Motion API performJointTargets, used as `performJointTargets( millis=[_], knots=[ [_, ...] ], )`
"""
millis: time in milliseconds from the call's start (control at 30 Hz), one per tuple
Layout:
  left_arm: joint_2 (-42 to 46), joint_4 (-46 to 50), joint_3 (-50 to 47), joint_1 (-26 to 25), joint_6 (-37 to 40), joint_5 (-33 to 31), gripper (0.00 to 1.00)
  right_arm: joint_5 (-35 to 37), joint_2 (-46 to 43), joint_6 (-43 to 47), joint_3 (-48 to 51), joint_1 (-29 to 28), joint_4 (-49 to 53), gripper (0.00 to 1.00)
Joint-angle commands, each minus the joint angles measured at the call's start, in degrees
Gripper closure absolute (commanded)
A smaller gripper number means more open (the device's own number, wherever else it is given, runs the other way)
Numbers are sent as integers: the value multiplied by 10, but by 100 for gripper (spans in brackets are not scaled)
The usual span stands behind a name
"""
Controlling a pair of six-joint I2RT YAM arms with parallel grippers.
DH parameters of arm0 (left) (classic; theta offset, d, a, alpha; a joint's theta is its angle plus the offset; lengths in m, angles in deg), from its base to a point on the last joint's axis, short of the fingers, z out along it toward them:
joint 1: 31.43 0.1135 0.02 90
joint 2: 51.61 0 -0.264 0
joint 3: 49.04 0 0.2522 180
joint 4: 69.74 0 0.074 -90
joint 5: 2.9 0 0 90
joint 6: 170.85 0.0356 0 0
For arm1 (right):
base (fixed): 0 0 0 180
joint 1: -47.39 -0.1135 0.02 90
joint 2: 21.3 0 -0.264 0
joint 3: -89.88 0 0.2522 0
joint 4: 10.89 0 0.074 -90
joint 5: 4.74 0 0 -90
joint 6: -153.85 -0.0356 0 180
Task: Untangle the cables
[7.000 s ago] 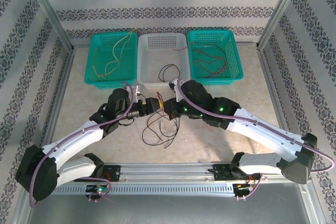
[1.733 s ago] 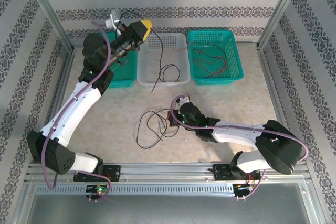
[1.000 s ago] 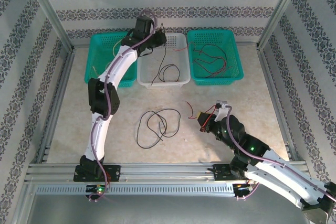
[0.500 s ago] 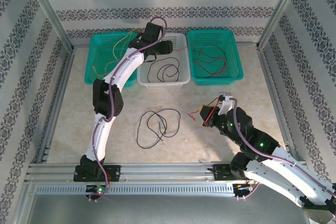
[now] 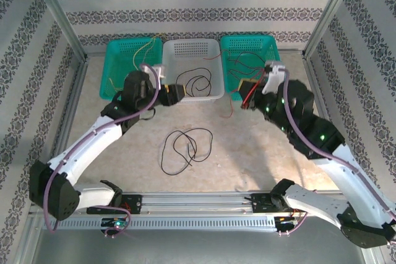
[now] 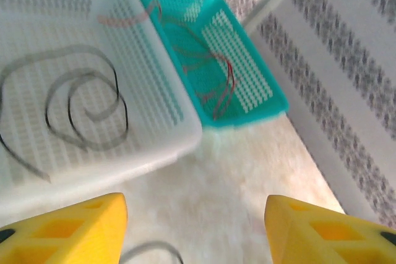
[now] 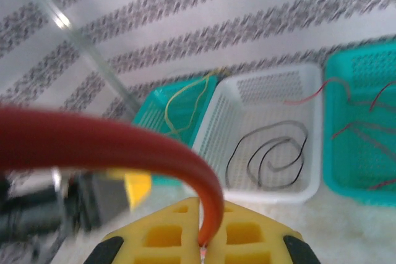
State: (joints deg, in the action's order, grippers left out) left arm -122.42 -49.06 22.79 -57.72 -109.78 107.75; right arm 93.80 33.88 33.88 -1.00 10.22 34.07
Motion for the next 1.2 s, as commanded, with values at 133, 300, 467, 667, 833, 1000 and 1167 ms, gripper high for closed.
performJointTargets(
  millis=[133, 300, 467, 667, 833, 1000, 1167],
  knots=[
    [146, 133, -103, -71, 78, -25, 40, -90, 170, 23, -210, 159, 67, 100],
    [218, 196, -118, -71, 92, -79, 35, -125, 307, 3, -331, 237, 96, 100],
    [218, 219, -129, -71, 43, -90, 38, -150, 451, -12, -429, 286, 128, 94],
    [224, 216, -152, -71, 14, -77, 38, -123, 569, 0, -534, 298, 208, 63],
    [226, 208, -170, -71, 7, -72, 36, -100, 512, 12, -428, 261, 171, 56],
    [195, 170, -197, -71, -15, -64, 36, -45, 374, 13, -212, 186, 95, 53],
    [134, 144, -204, -72, -38, -46, 40, -26, 236, -31, 7, 102, 19, 51]
  ],
)
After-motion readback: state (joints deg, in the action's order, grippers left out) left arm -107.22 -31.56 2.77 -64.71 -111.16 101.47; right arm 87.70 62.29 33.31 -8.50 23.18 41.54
